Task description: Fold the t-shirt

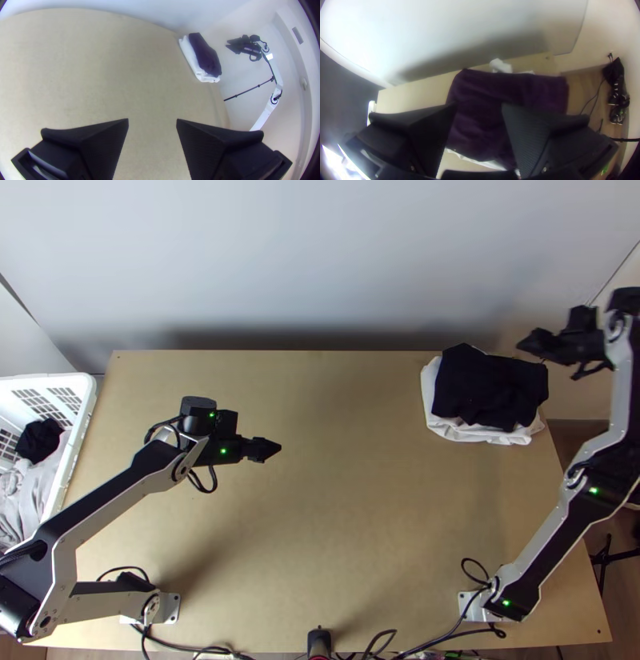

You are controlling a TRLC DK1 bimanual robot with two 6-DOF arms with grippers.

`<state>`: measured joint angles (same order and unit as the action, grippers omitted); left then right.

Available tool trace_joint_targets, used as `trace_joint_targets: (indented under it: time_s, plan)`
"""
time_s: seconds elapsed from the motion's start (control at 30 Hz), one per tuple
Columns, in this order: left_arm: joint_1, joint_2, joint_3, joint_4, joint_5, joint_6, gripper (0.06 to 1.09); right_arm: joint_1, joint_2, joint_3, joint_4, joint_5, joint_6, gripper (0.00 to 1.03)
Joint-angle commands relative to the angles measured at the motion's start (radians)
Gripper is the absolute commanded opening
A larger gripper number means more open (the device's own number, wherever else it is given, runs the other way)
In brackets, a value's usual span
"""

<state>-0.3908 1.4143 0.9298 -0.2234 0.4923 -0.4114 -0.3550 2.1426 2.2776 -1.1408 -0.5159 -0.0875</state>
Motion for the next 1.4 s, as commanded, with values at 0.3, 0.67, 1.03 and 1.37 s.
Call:
trace_joint_targets:
  time_s: [0.3,0.67,1.03,1.37]
  plan:
    - [0.007,-0.011,0.003,0.001,0.0,-0.01,0.78,0.191,0.263,-0.227,-0.056,-0.154,0.075,0.65]
    - [0.006,-0.011,-0.014,0.013,0.0,-0.017,0.78,0.215,-0.024,-0.107,-0.076,-0.139,0.048,0.65]
    - [0.0,-0.009,0.014,0.021,0.002,-0.03,0.78,0.275,0.03,0.008,-0.013,-0.13,0.026,0.65]
    - [0.015,-0.063,-0.02,0.001,0.0,-0.03,0.78,0.255,0.326,0.106,0.151,-0.013,0.057,0.65]
